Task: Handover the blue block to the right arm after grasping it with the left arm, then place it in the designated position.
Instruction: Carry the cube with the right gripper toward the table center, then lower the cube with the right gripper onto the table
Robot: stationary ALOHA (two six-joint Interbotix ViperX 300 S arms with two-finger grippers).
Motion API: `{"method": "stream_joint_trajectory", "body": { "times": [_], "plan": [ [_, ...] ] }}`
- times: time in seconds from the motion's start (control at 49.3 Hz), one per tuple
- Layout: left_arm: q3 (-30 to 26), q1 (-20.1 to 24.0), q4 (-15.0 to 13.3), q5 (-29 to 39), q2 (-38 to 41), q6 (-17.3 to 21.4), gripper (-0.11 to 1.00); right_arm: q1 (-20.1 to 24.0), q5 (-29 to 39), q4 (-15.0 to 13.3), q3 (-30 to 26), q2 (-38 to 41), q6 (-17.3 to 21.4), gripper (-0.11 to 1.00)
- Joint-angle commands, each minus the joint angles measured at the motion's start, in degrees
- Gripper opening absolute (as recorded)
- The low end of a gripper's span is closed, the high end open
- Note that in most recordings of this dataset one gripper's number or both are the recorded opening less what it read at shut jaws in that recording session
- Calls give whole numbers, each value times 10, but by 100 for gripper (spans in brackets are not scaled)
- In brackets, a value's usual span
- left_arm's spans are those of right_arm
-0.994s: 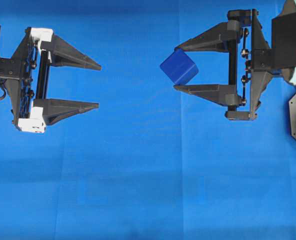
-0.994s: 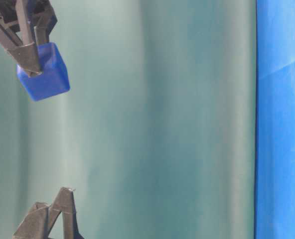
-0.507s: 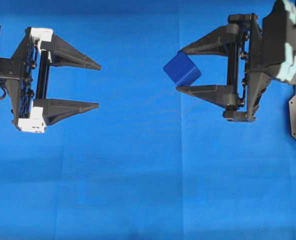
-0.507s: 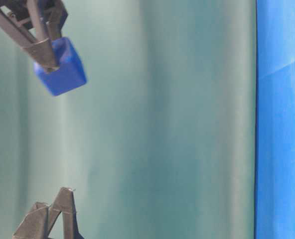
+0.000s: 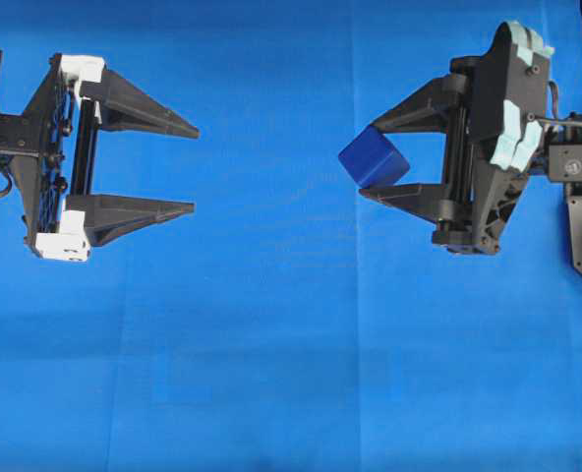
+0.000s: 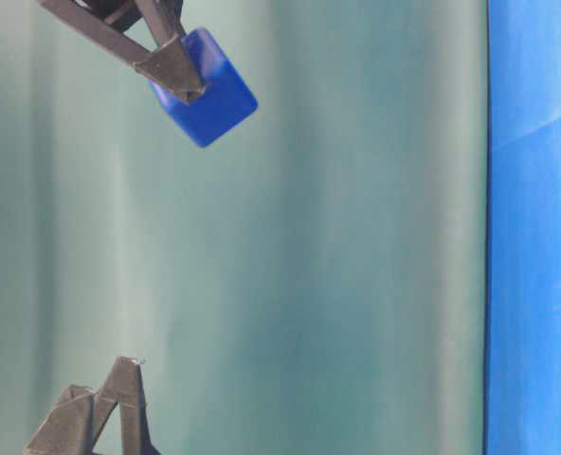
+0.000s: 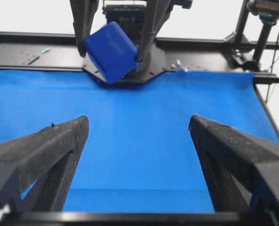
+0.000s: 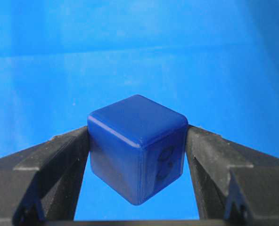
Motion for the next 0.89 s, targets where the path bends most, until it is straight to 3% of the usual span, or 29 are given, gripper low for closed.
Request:
{"method": "stream_joint_trajectory", "body": {
  "times": [0.0,0.872],
  "plan": [
    [-11,-1,-1,-3,-11,1,93,2,-1,1,-15,-4,-1,56],
    [-11,-1,-1,-3,-10,1,93,2,1,1,-13,4,-2,56]
  ]
}}
